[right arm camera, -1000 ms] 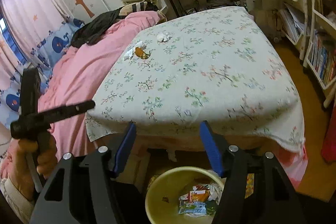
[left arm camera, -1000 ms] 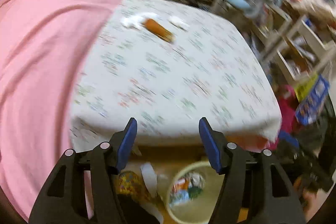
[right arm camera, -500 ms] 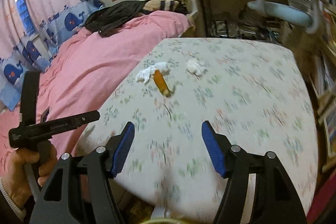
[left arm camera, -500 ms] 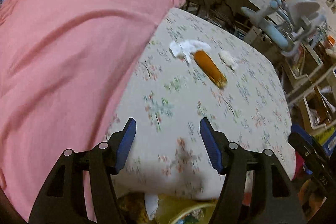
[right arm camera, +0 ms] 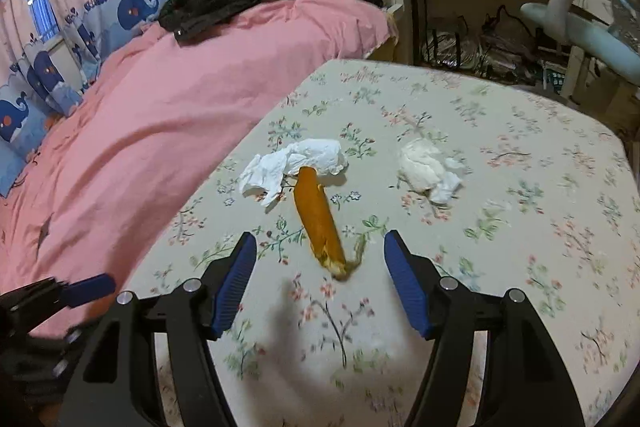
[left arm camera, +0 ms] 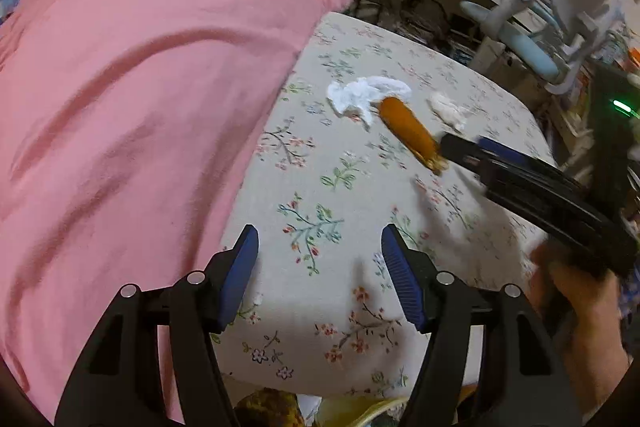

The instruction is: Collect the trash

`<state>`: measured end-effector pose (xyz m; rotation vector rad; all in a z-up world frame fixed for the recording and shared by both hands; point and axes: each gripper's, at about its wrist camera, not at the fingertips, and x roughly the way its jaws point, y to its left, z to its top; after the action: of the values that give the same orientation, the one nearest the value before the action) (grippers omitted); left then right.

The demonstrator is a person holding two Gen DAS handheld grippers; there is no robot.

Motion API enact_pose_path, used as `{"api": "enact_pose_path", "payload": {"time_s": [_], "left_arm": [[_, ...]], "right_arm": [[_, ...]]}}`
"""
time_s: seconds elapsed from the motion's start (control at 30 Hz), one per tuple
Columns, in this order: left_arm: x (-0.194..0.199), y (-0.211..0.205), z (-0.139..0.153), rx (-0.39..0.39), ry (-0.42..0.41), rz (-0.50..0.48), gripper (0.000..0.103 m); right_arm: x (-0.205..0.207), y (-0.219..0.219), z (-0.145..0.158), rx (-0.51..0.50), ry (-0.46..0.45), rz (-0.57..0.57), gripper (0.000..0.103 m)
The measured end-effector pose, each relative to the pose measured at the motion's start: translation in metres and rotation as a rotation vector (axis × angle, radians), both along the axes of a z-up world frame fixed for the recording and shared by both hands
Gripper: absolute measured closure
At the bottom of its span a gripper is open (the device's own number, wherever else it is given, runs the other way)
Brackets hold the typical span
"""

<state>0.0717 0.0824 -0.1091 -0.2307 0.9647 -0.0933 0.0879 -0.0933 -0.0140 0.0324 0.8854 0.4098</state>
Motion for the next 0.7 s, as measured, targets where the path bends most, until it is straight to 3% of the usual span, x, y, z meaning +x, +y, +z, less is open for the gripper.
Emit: {"api": "enact_pose_path", "payload": {"time_s": [0.13, 0.2, 0.27, 0.33, 0.4, 0.47, 0.6, 0.7], "left_arm": [[-0.018, 0.004, 0.005, 0.001, -0.006, -0.153, 0.042], [-0.034, -0.003, 0.003, 0.050, -0.005, -0.265, 0.042], [-0.054, -0.010, -0.005, 0.105, 0.017, -0.368, 0.042], [-0.076, -0.014, -0.021, 0.108, 0.071, -0.432, 0.042], [-0.099, -0.019, -0.042, 0.133, 0.131, -0.474, 0.042], [-0.121, -0.023, -0.060, 0.155, 0.157, -0.472, 0.042], [-0.155, -0.024, -0.097, 0.096, 0.163, -0.360, 0.042], [-0.174, -0.028, -0.136, 0.134, 0.179, -0.289, 0.038]], "right_arm": [[0.013, 0.011, -0.014, -0.026, 0.028, 0.037, 0.047], [0.016, 0.016, -0.018, -0.032, 0.037, 0.056, 0.051], [0.017, 0.018, -0.021, -0.038, 0.045, 0.072, 0.064], [0.015, 0.019, -0.024, -0.059, 0.044, 0.087, 0.080], [0.010, 0.013, -0.023, -0.054, 0.042, 0.091, 0.085], [0.005, 0.005, -0.020, -0.049, 0.032, 0.100, 0.087], [-0.012, -0.016, -0.014, -0.031, 0.017, 0.113, 0.087], [-0.022, -0.031, -0.017, -0.037, 0.018, 0.126, 0.087]]}}
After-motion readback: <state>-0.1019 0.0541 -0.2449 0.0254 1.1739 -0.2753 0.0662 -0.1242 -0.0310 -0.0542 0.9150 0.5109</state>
